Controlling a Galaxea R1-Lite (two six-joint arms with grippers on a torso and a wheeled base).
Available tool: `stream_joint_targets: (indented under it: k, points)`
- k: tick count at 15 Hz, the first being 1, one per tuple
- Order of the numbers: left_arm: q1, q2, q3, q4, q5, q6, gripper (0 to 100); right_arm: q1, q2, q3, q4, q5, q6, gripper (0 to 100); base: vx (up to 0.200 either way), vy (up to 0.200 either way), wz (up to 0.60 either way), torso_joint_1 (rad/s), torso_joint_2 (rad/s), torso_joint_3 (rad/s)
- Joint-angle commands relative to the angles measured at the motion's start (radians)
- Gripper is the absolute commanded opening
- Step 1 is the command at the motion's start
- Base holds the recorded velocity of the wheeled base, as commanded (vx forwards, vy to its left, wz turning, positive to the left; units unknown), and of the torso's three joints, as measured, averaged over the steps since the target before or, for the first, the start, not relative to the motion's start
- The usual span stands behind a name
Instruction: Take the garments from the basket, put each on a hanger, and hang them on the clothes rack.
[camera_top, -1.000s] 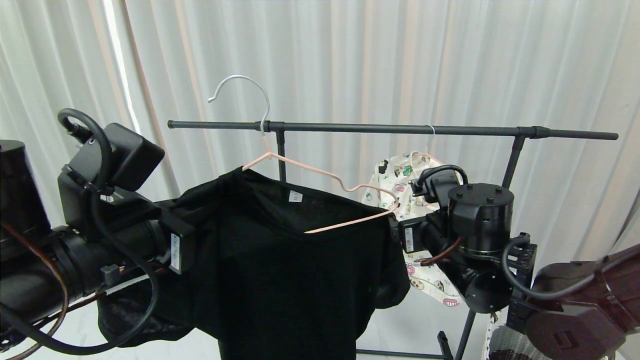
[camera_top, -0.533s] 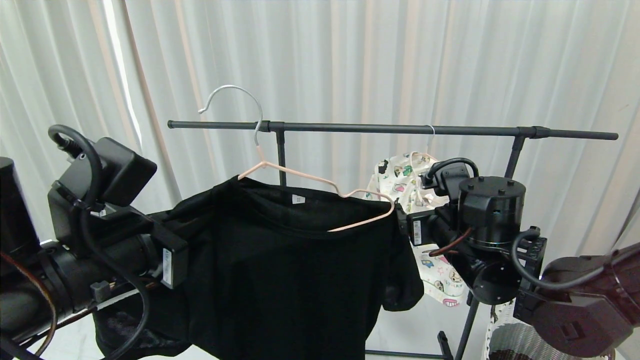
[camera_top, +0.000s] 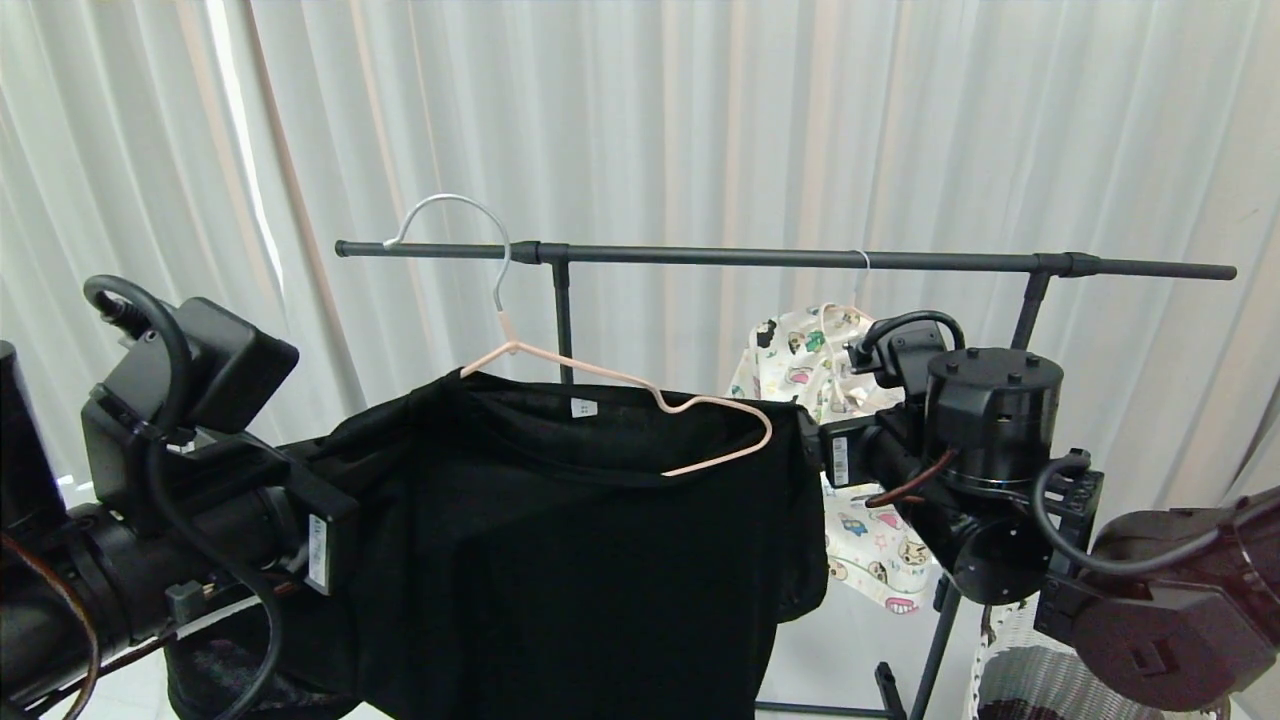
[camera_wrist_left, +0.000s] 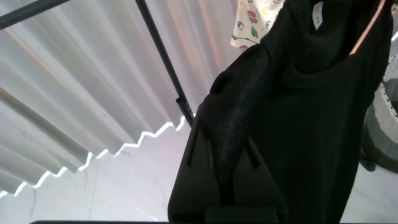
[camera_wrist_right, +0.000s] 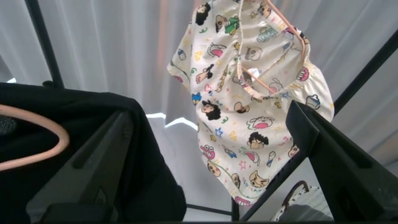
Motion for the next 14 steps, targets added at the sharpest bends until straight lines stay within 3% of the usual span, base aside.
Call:
stream_joint_targets:
  k: [1, 9, 11, 14]
  points:
    - [0.005, 0.0, -0.012, -0.002, 0.001, -0.002, 0, 0.002, -0.003, 0.017, 0.0, 0.0, 0.0, 100, 0.0, 0.0, 0.0, 0.0, 0.0, 0.0]
    - [-0.029, -0.004, -0.053, -0.004, -0.007, 0.001, 0, 0.023, -0.021, 0.036, 0.0, 0.049, -0.038, 100, 0.0, 0.0, 0.0, 0.0, 0.0, 0.0]
    - [-0.027, 0.006, -0.019, -0.074, -0.007, 0.019, 0, 0.023, -0.029, 0.043, 0.0, 0.066, -0.052, 100, 0.0, 0.0, 0.0, 0.0, 0.0, 0.0]
    - [-0.02, 0.046, 0.061, -0.214, -0.007, 0.126, 0, 0.02, -0.04, 0.042, 0.0, 0.069, -0.053, 100, 0.0, 0.0, 0.0, 0.0, 0.0, 0.0]
